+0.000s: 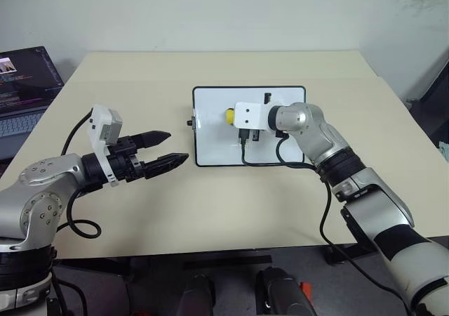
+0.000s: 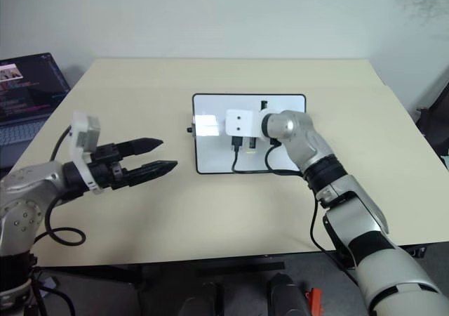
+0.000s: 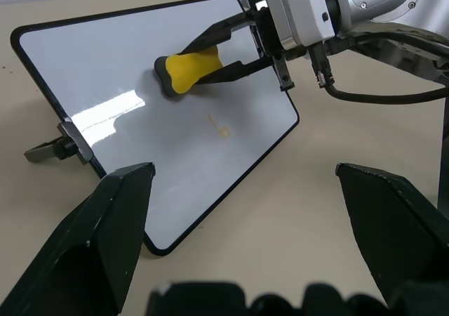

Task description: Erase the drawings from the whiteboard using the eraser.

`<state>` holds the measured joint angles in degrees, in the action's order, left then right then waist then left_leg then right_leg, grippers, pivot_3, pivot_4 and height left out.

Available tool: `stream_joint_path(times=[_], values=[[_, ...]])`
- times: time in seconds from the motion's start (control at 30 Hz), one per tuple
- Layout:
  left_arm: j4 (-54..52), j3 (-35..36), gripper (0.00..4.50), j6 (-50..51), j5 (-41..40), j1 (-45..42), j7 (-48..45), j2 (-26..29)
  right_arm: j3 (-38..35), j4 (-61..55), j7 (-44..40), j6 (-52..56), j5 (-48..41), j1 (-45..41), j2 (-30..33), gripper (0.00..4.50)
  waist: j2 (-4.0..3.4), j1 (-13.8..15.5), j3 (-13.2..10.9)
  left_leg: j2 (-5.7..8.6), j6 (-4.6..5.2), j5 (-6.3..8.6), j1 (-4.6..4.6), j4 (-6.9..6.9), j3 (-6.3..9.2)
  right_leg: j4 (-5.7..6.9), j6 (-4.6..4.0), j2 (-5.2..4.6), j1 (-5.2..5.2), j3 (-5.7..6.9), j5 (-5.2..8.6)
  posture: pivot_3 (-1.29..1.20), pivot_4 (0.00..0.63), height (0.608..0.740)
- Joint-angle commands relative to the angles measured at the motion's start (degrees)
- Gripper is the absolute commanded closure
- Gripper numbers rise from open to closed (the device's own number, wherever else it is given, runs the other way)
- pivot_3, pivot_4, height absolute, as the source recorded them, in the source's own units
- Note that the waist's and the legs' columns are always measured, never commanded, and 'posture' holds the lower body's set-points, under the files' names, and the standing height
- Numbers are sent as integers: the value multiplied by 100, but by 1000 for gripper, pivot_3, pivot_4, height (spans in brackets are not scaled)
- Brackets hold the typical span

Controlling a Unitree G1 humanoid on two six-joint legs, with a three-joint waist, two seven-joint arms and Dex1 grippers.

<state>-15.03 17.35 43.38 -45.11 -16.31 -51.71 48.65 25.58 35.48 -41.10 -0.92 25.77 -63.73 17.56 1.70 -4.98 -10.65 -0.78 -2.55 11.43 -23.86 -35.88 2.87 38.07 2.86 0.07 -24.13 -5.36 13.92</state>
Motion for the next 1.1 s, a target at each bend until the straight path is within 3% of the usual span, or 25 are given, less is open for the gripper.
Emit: stream_joint_path(times=[0.03,0.67,1.1], values=[[-138,142,0,-39,-68,-19,14,19,-100,-122,-27,-73,-6,36,208,3535,0,0,0,0,0,0,0,0,0,0,0,0,0,0,0,0,150,740],[-30,74,0,-57,-29,-123,-66,46,83,-252,-261,-50,394,500,1240,3535,4,23,2,4,-2,-4,8,-20,-1,3,-13,0,15,-5,3,0,150,740],[-89,105,0,-55,-40,-78,-29,35,146,-632,-350,92,282,407,482,3536,7,-41,4,-3,-3,-8,16,-13,-4,8,-11,5,11,-6,-11,0,150,740]])
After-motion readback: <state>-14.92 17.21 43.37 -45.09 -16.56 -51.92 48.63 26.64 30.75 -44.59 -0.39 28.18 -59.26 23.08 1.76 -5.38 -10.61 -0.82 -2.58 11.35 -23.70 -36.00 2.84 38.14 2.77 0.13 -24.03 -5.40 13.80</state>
